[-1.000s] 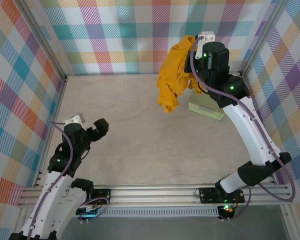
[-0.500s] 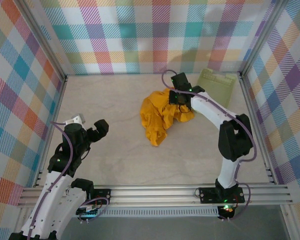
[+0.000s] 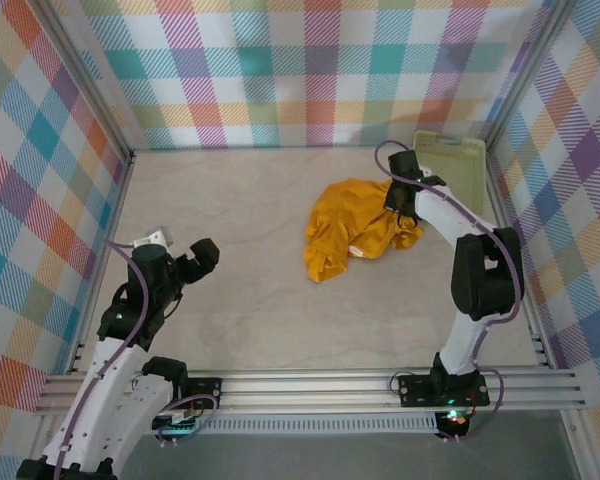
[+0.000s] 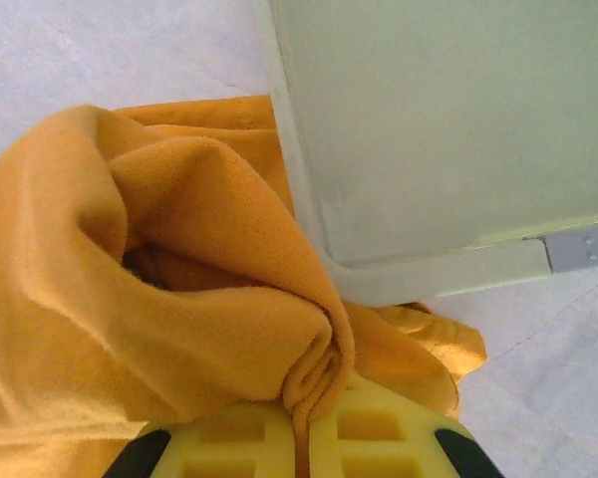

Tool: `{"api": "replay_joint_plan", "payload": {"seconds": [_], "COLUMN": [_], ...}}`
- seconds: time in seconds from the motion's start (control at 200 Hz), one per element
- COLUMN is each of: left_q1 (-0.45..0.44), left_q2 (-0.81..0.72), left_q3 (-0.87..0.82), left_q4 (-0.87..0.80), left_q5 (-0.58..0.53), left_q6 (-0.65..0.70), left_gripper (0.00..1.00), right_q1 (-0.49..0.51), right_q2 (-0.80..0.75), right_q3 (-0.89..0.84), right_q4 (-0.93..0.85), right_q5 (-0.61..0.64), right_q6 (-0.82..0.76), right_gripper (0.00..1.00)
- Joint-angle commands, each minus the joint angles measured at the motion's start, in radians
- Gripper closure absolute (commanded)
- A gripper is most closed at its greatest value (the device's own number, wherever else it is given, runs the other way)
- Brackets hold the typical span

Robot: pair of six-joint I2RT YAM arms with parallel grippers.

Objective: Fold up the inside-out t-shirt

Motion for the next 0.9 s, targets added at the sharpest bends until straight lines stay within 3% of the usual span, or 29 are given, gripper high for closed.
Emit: {"api": "replay_joint_plan", "payload": {"seconds": [0.0, 0.3, 0.49, 0.645, 0.78, 0.895], "left_q1": [0.007, -0.033, -0.183, -0.333, -0.371, -0.398], "left_q2": [0.029, 0.237, 0.313, 0.303, 0.329, 0.391], "left_q3": [0.005, 0.073, 0.101, 0.071, 0.046, 0.051], "left_q4": [0.033, -0.005, -0.008, 0.031, 0.036, 0.039], "left_q5": [0.039, 0.122, 0.094, 0.031, 0.003, -0.022], "left_q6": [-0.008, 0.019, 0.074, 0.116, 0.118, 0.118], "left_gripper": [0.0, 0.0, 0.0, 0.0, 0.0, 0.0], "right_q1": [0.04, 0.319, 0.477, 0.481, 0.43, 0.345], "right_q2": [-0.124, -0.237, -0.237, -0.188, -0.11, -0.057], "right_q3": [0.01, 0.188, 0.278, 0.298, 0.285, 0.264], "right_q4": [0.04, -0.054, -0.106, -0.144, -0.161, -0.155], "right_q5": [-0.092, -0.202, -0.195, -0.166, -0.148, -0.212], "right_q6": [-0.071, -0.172, -0.182, -0.163, -0.164, -0.136], "right_gripper": [1.0, 1.0, 1.0, 1.0, 1.0, 0.98]}}
